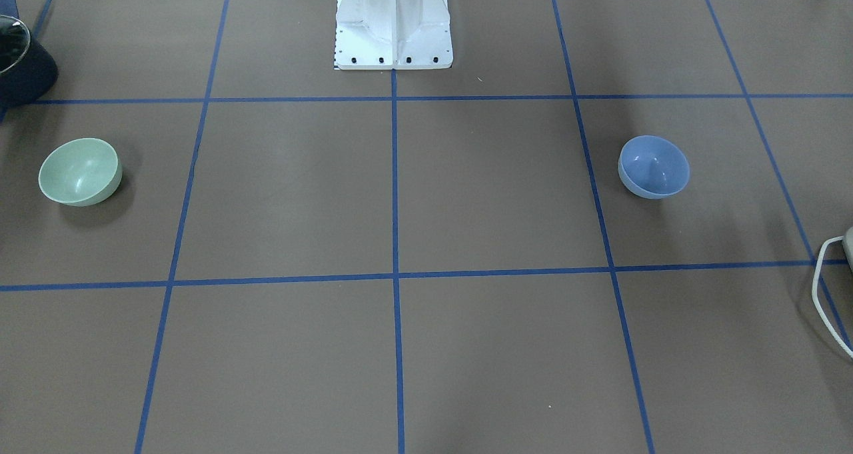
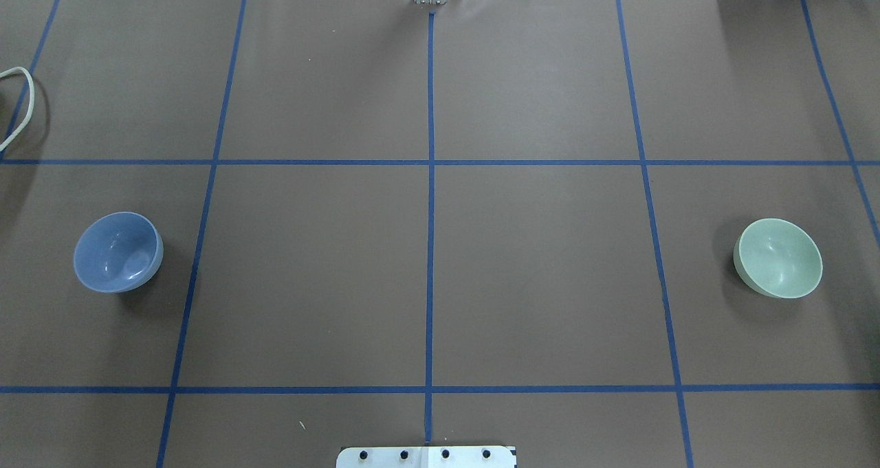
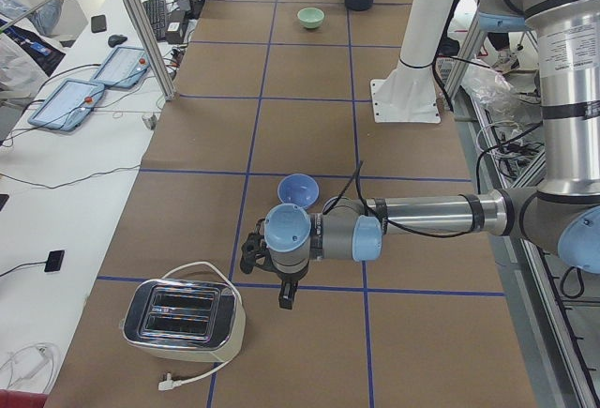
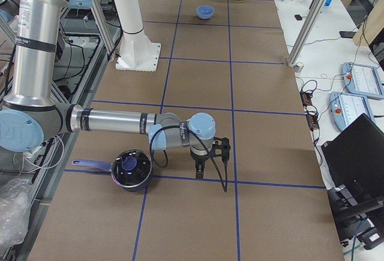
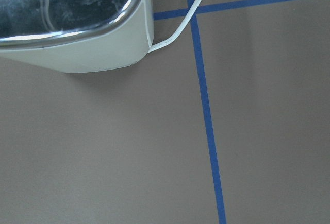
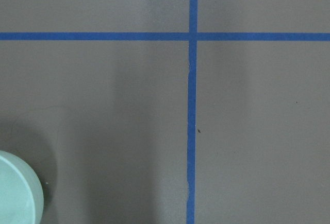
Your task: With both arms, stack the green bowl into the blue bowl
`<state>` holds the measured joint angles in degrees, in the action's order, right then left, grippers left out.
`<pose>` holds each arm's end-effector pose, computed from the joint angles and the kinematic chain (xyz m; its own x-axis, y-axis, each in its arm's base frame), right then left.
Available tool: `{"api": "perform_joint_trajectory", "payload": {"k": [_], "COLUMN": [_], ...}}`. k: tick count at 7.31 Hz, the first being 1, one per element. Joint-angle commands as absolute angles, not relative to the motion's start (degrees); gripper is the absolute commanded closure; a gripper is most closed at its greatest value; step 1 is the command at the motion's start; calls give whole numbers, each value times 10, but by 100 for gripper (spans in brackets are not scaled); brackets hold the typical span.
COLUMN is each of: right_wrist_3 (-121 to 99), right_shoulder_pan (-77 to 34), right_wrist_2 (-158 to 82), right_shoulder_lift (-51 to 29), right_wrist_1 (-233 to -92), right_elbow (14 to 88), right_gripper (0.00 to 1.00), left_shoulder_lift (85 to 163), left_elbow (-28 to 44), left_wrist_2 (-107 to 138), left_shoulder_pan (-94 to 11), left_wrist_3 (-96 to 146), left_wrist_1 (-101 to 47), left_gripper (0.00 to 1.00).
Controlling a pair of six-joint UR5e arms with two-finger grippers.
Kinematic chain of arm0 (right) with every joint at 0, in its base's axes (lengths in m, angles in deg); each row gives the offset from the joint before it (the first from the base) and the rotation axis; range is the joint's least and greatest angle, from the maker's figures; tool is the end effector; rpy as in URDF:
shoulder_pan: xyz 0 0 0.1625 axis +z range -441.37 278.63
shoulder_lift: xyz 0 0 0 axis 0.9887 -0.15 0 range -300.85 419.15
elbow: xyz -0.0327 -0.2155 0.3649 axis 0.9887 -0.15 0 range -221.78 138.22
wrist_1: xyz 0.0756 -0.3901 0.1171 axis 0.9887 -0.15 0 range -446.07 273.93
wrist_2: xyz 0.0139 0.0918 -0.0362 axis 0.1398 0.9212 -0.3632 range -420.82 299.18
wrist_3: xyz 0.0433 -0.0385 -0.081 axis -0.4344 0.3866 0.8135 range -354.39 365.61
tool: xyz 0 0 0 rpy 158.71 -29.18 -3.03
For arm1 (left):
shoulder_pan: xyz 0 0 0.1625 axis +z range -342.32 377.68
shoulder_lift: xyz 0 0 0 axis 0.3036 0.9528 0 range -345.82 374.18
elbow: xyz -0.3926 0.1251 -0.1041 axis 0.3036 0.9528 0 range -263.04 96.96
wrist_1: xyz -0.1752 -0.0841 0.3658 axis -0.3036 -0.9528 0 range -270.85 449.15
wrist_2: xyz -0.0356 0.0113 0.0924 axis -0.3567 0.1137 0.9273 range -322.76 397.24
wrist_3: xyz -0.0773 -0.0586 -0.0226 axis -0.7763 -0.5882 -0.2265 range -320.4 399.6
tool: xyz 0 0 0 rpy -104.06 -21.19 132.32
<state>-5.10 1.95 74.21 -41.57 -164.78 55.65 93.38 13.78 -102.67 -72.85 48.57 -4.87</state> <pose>0.0134 -0.4255 0.6585 0.6998 0.0059 0.7143 -0.0152 0.9999 0.0067 -0.0609 -0.4107 0.6713 0.6375 0.1506 -0.7556 -0.0914 0.9886 0.1200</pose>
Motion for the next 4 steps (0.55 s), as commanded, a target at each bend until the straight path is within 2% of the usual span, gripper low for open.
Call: {"api": "perform_joint_trajectory", "payload": {"k": [1, 4], "right_wrist_3": [-55, -56], "right_shoulder_pan": [19, 19], "right_wrist_2": [737, 737], "right_shoulder_lift": [-414, -410], "right_wrist_1": [-1643, -1639], "right_elbow": [554, 559], "right_gripper": [0, 0], "left_shoulder_lift": [924, 930], "left_elbow": [140, 176], "left_wrist_2": [-1070, -1067], "left_shoulder_pan": [-729, -723], "left_wrist_3": [477, 385], "left_wrist_1": [-49, -52], "left_gripper": [1, 1]}}
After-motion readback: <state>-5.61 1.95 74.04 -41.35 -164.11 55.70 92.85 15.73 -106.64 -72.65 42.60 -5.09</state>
